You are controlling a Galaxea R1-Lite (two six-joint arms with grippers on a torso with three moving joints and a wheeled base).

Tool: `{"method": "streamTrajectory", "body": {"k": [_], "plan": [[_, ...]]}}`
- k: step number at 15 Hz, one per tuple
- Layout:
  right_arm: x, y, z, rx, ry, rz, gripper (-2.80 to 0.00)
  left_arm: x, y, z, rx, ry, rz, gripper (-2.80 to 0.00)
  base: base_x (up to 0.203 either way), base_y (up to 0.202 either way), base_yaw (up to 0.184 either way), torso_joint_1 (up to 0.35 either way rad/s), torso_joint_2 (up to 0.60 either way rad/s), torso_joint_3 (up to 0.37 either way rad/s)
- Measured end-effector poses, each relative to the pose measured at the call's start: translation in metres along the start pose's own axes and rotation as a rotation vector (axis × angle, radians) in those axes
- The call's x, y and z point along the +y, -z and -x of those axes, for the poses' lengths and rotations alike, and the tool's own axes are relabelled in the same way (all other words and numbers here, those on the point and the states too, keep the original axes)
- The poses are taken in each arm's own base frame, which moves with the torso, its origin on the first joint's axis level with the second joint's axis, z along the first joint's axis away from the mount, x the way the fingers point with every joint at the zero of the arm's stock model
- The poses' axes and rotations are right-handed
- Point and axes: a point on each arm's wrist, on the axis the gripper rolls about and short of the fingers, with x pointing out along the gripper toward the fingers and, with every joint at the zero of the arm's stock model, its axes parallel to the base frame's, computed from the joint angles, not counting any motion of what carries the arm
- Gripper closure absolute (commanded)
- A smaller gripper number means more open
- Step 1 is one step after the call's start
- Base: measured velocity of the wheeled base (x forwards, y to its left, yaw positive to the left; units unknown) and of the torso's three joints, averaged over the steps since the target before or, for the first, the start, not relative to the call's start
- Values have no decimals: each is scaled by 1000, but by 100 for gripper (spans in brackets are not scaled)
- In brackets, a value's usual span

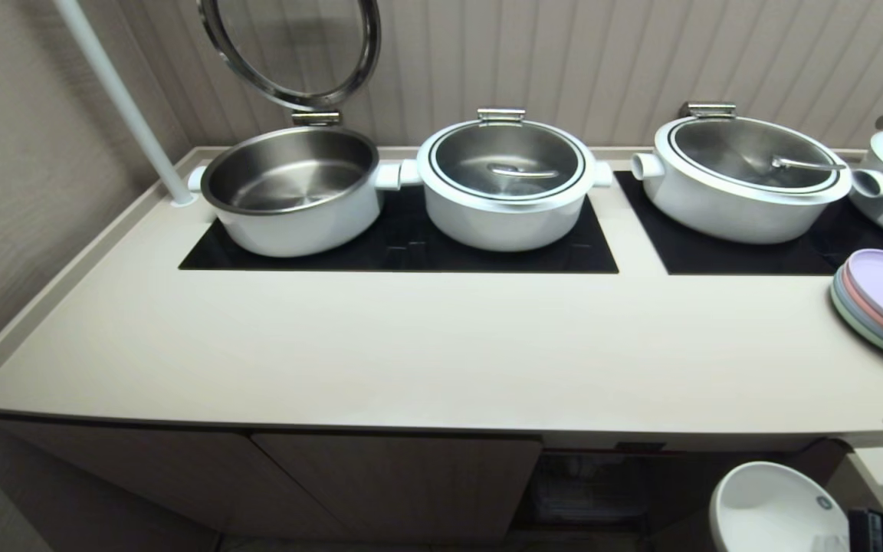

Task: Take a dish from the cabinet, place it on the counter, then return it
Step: Place it on the table

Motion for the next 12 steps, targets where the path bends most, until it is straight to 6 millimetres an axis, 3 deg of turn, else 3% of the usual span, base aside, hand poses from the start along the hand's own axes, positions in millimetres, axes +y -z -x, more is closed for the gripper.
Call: {"method": "streamTrajectory", "body": {"k": [12], "plan": [[-1, 2, 4, -19, -6, -22, 0, 0, 0, 0, -1, 0, 0, 0, 0, 0, 0, 0, 0, 0]]}}
